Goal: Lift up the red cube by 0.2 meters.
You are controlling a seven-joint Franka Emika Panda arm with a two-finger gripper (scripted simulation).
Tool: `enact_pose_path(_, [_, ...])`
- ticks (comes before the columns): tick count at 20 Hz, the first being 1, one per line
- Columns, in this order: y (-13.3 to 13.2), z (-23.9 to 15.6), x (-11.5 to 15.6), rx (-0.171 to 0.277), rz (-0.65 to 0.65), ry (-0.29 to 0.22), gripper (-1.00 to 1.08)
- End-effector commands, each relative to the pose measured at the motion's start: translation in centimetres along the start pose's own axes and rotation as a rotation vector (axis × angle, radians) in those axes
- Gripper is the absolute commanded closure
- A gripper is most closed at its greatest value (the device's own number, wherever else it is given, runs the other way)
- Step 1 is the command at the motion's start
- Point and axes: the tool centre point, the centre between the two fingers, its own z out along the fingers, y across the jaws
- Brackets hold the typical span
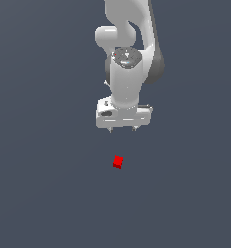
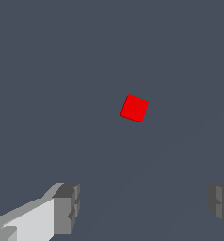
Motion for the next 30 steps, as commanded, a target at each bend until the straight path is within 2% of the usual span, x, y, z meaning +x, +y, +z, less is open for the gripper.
enact_pose_path(1, [0.0,0.0,0.0,0.0,0.0,0.0,-0.92])
enact_pose_path(11, [0.1,2.6,1.0,-0.002,0.052,0.0,-0.92])
enact_pose_path(24, [1.2,12.1,4.8,-0.007,0.245,-0.002,-0.92])
enact_pose_path(30, [1.8,15.3,6.0,-0.008,0.311,-0.003,-0.92])
